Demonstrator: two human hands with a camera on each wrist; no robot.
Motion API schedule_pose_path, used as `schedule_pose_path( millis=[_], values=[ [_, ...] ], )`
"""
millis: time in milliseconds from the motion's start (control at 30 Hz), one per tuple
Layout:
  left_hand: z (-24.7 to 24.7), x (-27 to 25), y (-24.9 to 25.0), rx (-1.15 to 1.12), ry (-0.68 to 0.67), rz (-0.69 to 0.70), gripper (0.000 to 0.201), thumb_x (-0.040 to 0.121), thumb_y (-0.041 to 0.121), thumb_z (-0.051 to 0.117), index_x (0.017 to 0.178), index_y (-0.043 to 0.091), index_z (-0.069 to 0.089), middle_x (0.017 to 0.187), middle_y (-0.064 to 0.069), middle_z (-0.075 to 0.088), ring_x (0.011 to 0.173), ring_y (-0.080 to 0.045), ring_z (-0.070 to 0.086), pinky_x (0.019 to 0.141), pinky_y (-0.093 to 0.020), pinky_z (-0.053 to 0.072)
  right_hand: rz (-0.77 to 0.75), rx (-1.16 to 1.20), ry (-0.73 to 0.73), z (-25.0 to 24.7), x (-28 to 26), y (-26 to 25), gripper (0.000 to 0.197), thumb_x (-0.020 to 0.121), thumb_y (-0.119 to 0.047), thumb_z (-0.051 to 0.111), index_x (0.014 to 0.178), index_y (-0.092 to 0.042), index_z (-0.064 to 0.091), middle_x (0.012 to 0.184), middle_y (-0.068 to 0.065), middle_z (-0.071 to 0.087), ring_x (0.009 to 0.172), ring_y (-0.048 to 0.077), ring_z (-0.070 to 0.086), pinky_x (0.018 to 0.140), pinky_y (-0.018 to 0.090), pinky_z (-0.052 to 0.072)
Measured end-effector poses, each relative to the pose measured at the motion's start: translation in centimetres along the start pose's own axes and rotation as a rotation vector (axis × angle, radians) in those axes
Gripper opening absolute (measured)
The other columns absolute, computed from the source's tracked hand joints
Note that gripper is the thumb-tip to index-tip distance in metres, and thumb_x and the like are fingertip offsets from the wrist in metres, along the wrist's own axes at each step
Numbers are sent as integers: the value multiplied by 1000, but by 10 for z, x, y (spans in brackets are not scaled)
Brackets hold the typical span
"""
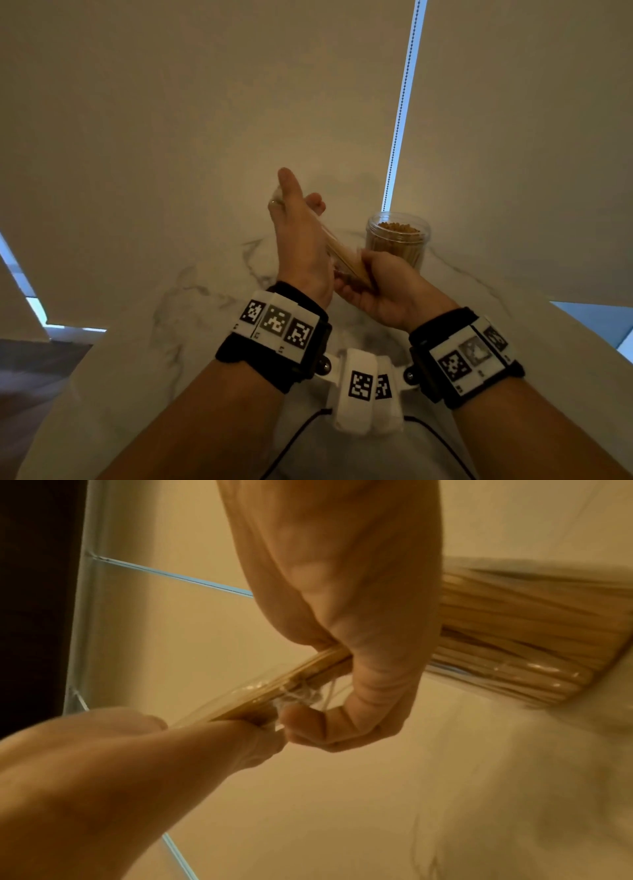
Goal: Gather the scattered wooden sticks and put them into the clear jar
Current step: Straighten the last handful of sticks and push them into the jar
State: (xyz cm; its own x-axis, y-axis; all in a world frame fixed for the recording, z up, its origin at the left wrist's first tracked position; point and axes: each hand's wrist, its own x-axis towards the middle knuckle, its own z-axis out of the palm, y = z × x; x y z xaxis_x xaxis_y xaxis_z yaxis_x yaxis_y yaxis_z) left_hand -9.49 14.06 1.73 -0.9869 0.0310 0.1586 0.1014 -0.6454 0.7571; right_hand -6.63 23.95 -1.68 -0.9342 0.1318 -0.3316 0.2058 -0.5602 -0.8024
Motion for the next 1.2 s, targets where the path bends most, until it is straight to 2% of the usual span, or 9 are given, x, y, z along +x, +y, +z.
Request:
schedule_pose_path(
  millis=[100, 233, 467, 667, 733, 867, 933, 1033, 1200],
  values=[
    [-6, 8, 10, -51, -6, 41, 48, 102, 58, 33, 135, 27, 49, 106, -1, 60, 104, -15, 60, 100, -33, 45, 23, -9, -20, -1, -3, 1, 41, 106, -22, 31, 116, 7, 59, 80, 18, 62, 62, 22, 61, 50, 24, 55],
    [-17, 19, 27, -138, 47, 71, 38, 104, 48, 39, 129, 27, 58, 98, -1, 65, 100, -16, 63, 98, -34, 48, 23, -27, -14, -5, -1, 3, 39, 105, -14, 33, 120, 11, 59, 85, 21, 65, 64, 23, 65, 48, 26, 56],
    [-27, 22, 24, -281, 80, 54, 26, 107, 19, 40, 127, 13, 56, 98, -8, 74, 103, -23, 71, 68, -27, 55, 18, -167, 5, -10, 0, 5, 36, 105, -22, 40, 111, 1, 67, 82, 19, 70, 59, 19, 66, 54, 24, 59],
    [-26, 28, 26, 94, -62, -58, 30, 103, 32, 51, 116, 9, 64, 104, -5, 76, 103, -19, 68, 102, -41, 50, -73, -146, 69, -13, 4, 3, 31, 102, -14, 41, 103, 3, 66, 68, 10, 60, 53, 14, 56, 43, 19, 50],
    [-28, 31, 31, 7, -95, -146, 37, 102, 31, 54, 128, 4, 59, 107, -12, 74, 98, -25, 69, 100, -47, 52, -93, -94, 80, -15, 5, 0, 27, 102, -13, 40, 103, 1, 63, 67, 10, 58, 52, 14, 55, 41, 18, 47],
    [-30, 31, 37, -144, -169, -209, 54, 104, 53, 32, 134, 14, 54, 116, -17, 71, 112, -29, 66, 101, -49, 50, -97, -71, 88, -15, 7, 0, 28, 103, -14, 40, 114, 3, 60, 67, 10, 58, 52, 14, 55, 40, 19, 47],
    [-27, 28, 37, -140, -167, -192, 50, 106, 47, 31, 135, 12, 55, 116, -17, 72, 111, -28, 67, 95, -44, 53, -93, -72, 90, -14, 8, 1, 30, 103, -15, 40, 116, 4, 59, 67, 11, 59, 52, 14, 55, 39, 19, 46],
    [-24, 26, 37, -88, -120, -153, 36, 103, 23, 51, 134, 5, 54, 111, -17, 73, 101, -25, 70, 82, -36, 57, -91, -69, 93, -14, 8, 1, 32, 103, -14, 40, 121, 6, 59, 67, 11, 59, 53, 14, 55, 39, 20, 46],
    [-32, 27, 32, 344, -59, -126, 49, 101, 55, 43, 110, 20, 76, 116, 0, 73, 115, -16, 62, 109, -38, 40, -110, -23, 93, -12, 6, 0, 32, 103, -11, 40, 124, 7, 57, 72, 13, 59, 56, 16, 55, 39, 19, 46]
  ],
)
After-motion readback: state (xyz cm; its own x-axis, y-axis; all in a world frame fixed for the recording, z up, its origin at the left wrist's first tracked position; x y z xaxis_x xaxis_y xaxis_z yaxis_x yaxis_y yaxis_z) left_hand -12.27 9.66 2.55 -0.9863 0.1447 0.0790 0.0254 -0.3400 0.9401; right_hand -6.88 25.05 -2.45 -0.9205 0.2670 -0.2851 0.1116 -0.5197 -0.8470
